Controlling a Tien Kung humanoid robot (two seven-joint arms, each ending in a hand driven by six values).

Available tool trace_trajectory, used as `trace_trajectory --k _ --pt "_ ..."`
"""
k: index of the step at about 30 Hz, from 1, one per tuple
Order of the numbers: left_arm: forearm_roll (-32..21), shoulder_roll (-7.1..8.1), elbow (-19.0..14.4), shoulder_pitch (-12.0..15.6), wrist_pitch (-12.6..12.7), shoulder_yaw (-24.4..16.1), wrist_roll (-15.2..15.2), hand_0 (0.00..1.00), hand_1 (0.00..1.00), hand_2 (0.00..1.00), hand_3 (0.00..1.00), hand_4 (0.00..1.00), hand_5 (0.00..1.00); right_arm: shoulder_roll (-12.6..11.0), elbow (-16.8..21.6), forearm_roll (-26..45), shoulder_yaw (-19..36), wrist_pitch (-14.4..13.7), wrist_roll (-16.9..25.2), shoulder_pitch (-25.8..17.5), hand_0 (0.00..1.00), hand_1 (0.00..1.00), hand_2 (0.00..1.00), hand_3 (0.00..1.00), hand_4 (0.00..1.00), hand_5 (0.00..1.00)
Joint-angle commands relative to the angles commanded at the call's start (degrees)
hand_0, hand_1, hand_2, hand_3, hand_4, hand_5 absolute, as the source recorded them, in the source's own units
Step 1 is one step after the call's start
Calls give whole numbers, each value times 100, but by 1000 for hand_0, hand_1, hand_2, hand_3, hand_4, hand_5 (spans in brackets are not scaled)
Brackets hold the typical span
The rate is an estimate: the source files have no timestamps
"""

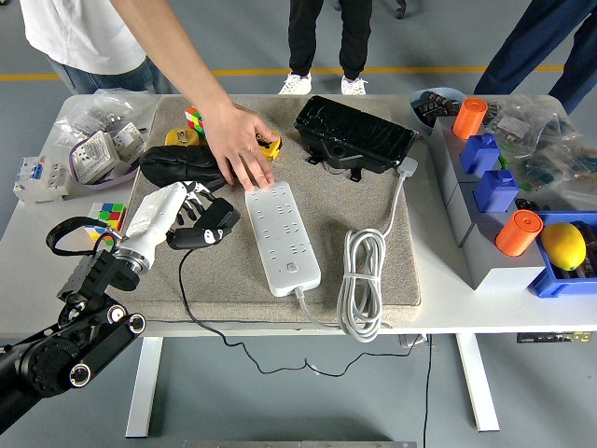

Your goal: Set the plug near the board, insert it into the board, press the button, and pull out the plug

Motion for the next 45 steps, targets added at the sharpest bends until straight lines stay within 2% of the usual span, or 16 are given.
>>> trace_trajectory --k 6,11,16,22,29,45 --pt "-105 73 -48 -27 -61 38 -150 276 400 434 554 786 2 10 2 -7 4 -1 1 -15 629 627 594 537 631 145" --pt "-404 214 -202 -134 -72 284 -533 279 397 428 552 784 2 24 5 -16 34 0 -1 -8 630 626 594 537 629 144" --pt "-725 406 -372 -386 -145 699 -1026 279 395 423 551 777 2 22 6 -24 73 2 0 -14 630 626 592 537 628 143" --pt "-844 495 -383 -668 -275 1000 -1207 279 394 421 549 781 2 24 5 -22 76 9 -2 -9 630 626 592 537 626 141" --pt "-696 450 -94 -966 -332 1254 -1327 287 396 421 549 780 2 29 5 -21 77 15 -3 3 631 625 591 537 626 141" --pt "-414 310 506 -1487 -294 1876 -1631 309 400 422 548 784 2 22 15 -25 88 30 1 11 630 625 590 538 629 140"
